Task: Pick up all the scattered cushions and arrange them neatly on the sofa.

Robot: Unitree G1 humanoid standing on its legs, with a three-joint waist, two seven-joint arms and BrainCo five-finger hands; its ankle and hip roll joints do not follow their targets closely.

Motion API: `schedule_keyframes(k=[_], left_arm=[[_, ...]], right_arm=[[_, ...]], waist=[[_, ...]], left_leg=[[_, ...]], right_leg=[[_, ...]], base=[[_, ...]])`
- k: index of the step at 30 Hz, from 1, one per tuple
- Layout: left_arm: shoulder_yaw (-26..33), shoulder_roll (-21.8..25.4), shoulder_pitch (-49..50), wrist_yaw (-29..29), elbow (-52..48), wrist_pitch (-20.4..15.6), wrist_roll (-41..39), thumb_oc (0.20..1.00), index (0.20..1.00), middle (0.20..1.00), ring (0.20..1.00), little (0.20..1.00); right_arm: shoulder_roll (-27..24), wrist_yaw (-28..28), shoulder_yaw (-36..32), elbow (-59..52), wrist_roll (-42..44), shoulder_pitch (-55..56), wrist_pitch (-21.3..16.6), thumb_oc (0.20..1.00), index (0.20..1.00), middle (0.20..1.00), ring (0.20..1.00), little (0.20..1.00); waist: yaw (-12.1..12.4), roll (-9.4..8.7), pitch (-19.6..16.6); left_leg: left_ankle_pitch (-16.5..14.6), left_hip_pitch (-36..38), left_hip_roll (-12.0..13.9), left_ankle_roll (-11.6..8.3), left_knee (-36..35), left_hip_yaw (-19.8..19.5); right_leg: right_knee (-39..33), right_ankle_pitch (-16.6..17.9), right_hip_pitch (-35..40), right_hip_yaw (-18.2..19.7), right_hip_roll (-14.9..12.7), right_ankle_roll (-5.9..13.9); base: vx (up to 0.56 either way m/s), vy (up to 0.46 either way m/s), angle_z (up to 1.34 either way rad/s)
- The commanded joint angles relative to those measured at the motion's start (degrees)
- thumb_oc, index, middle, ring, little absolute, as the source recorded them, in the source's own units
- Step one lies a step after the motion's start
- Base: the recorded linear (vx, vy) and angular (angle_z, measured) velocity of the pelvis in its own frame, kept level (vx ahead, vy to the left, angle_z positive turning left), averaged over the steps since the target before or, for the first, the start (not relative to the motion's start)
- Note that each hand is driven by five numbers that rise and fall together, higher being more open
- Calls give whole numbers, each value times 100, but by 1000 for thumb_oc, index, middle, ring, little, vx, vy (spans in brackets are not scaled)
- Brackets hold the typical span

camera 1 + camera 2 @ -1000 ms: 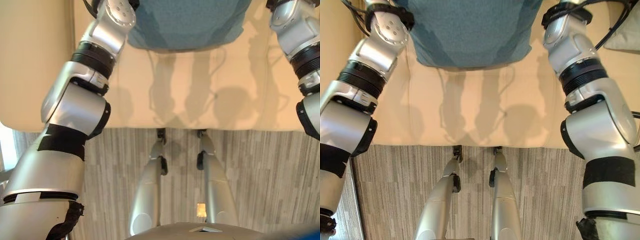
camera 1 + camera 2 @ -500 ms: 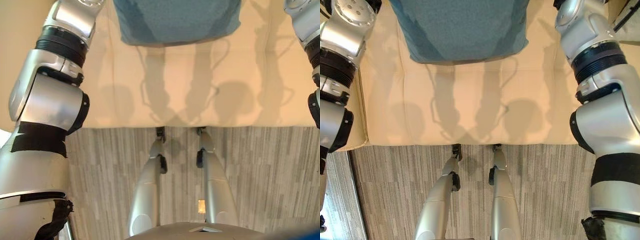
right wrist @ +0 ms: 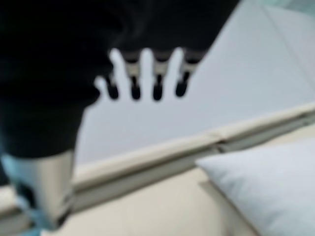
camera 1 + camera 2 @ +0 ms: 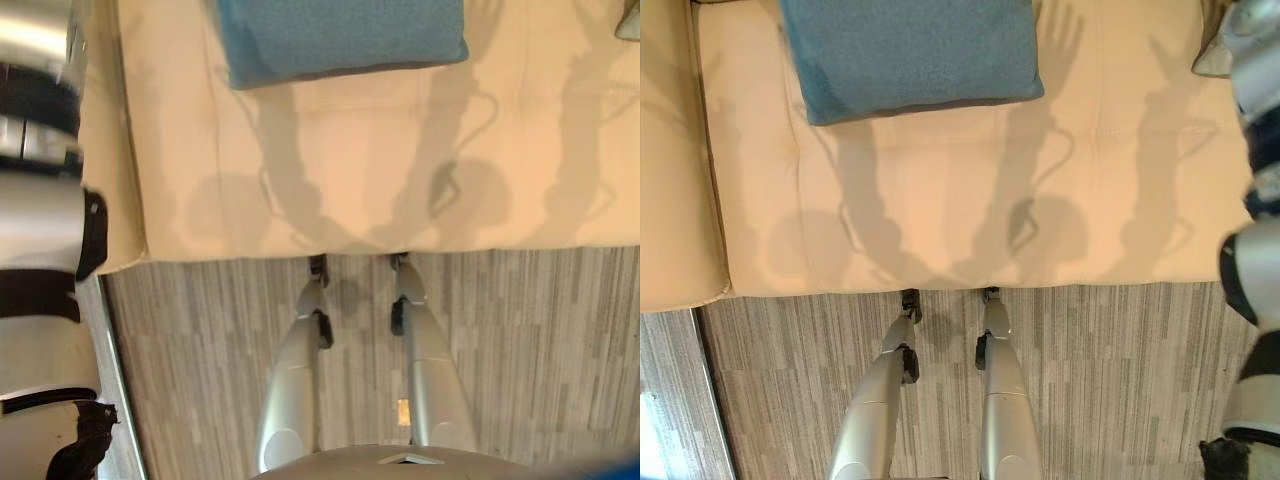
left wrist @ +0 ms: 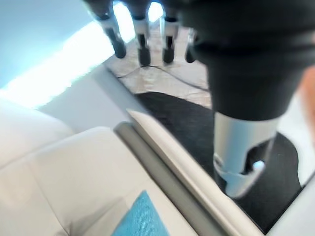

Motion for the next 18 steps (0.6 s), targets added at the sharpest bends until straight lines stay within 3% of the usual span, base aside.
schedule_keyframes(k=[1,3,5,6,8,12,15,18], left_arm=[[436,44,1054,-64,-141,-377,212,1000,1000,1000,1000,1000],[1367,-518,2784,-369,-865,-529,158,1000,1000,1000,1000,1000],[1580,-717,3504,-558,-1260,-530,309,1000,1000,1000,1000,1000],[1961,-1179,4588,-717,-1725,-480,491,1000,1000,1000,1000,1000],[2120,-1758,5488,-909,-1737,-396,581,1000,1000,1000,1000,1000],[2334,-2217,6557,-1207,-1680,-238,832,1000,1000,1000,1000,1000],[2278,-2707,7451,-1607,-594,46,1219,1000,1000,1000,1000,1000],[2169,-2864,7670,-1710,89,183,1365,1000,1000,1000,1000,1000]], right_arm=[[-140,-19,-502,-44,-30,1058,-230,1000,1000,1000,1000,1000],[81,197,-1934,-748,-131,3049,-363,1000,1000,1000,1000,1000],[368,313,-2537,-1092,-115,3954,-464,1000,1000,1000,1000,1000],[796,471,-3216,-1538,-280,5104,-515,1000,1000,1000,1000,1000],[1423,688,-3713,-1698,-234,6084,-633,1000,1000,1000,1000,1000],[1946,1019,-4008,-1816,-395,7092,-676,1000,1000,1000,1000,1000],[2414,1370,-4072,-1448,-572,7900,-717,1000,1000,1000,1000,1000],[2626,1539,-3970,-1205,-500,8105,-763,1000,1000,1000,1000,1000]], waist=[[10,99,-607],[-11,64,-653],[-14,27,-705],[-8,-32,-731],[-36,-100,-804],[-27,-155,-941],[-4,-207,-1088],[13,-240,-1171]], left_leg=[[-639,574,-63,-346,89,-357],[-734,1006,-66,-340,36,-352],[-774,1210,-71,-334,-4,-358],[-859,1525,-65,-322,-3,-340],[-987,1867,-36,-314,-26,-339],[-979,2287,-23,-293,-136,-326],[-1008,2802,22,-273,-252,-267],[-1004,3036,38,-266,-316,-206]], right_leg=[[-109,-671,912,-257,-22,535],[-119,-780,1339,-342,-31,509],[-122,-803,1525,-384,-39,505],[-160,-840,1891,-455,-76,505],[-223,-887,2259,-497,-88,532],[-316,-909,2694,-555,-100,540],[-353,-990,3201,-647,-80,563],[-380,-999,3412,-675,-62,574]], base=[[0,0,0],[40,-15,0],[53,-22,1],[82,-24,1],[116,-19,4],[70,2,2],[64,26,10],[19,35,1]])
